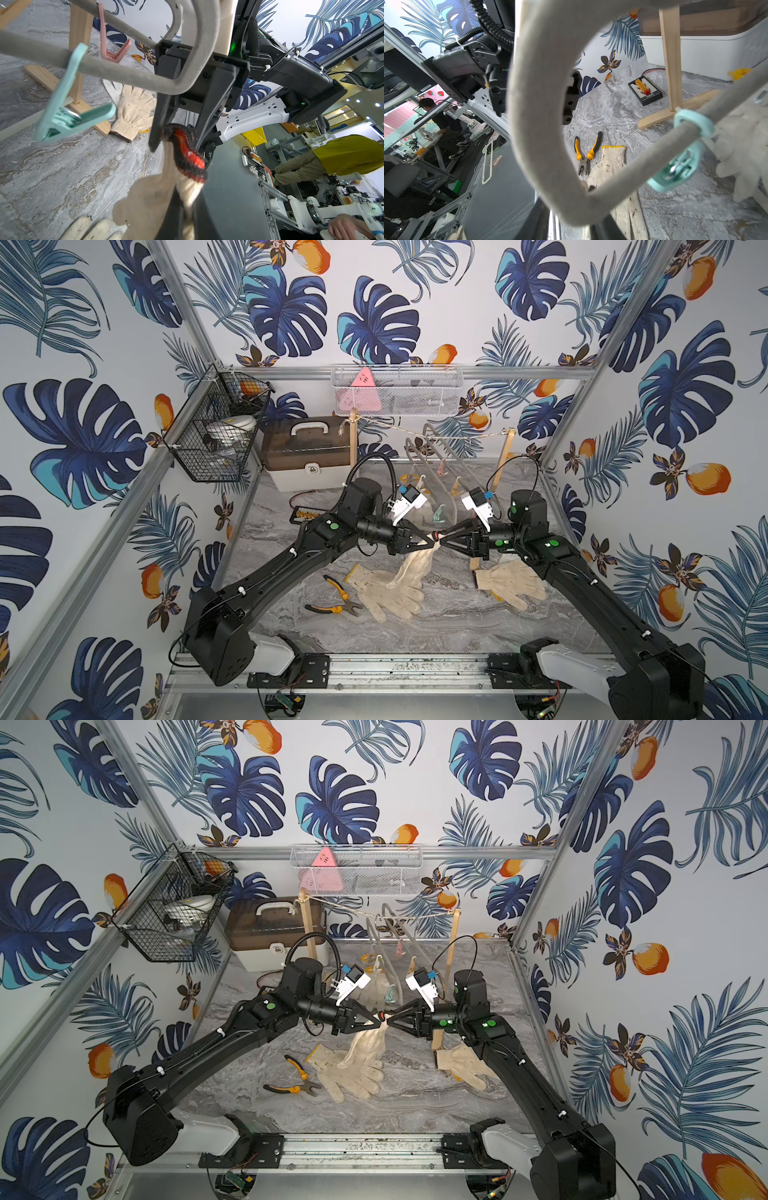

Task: Clip the gloves onto a hanger to dry
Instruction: Pick up the glove from the center of the board.

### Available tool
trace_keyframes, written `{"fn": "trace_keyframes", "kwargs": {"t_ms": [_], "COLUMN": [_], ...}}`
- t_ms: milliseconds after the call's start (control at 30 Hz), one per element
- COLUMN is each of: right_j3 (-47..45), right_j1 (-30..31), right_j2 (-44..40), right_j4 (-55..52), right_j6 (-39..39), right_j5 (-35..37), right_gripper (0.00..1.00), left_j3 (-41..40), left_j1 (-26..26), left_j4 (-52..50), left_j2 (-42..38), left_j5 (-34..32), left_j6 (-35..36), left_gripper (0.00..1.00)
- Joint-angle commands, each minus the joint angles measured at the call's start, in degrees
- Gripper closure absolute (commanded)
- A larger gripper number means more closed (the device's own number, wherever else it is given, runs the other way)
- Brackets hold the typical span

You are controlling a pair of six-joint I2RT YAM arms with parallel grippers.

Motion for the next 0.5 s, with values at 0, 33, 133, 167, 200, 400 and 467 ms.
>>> {"fn": "trace_keyframes", "kwargs": {"t_ms": [0, 33, 133, 167, 200, 400, 467], "right_j3": [0.6, 0.5, 0.7, 1.1, 1.5, 3.0, 4.0], "right_j1": [0.3, 0.3, 0.4, 0.4, 0.4, 0.4, 0.4], "right_j2": [0.3, 0.2, 0.3, 0.6, 0.7, -0.3, -0.7], "right_j4": [3.2, 3.7, 3.8, 2.6, 1.3, -6.4, -11.2], "right_j6": [1.7, 2.1, 2.6, 1.8, 1.0, -3.9, -7.3], "right_j5": [-1.4, -1.4, -1.9, -2.2, -2.3, 0.6, 4.0], "right_gripper": [0.76, 0.79, 0.91, 0.97, 1.00, 1.00, 1.00], "left_j3": [-0.3, -0.3, -0.3, -0.4, -0.6, -1.3, -0.8], "left_j1": [0.2, 0.2, 0.3, 0.4, 0.5, 2.0, 2.5], "left_j4": [2.8, 2.8, 3.2, 3.4, 3.7, 2.8, 0.2], "left_j2": [0.2, 0.3, 0.9, 0.7, 0.5, -0.7, -1.3], "left_j5": [1.4, 1.5, 1.6, 1.5, 1.3, -0.7, -1.9], "left_j6": [-0.8, -0.7, -1.1, -1.2, -1.4, -0.6, 2.1], "left_gripper": [0.95, 0.94, 0.92, 0.90, 0.88, 0.46, 0.36]}}
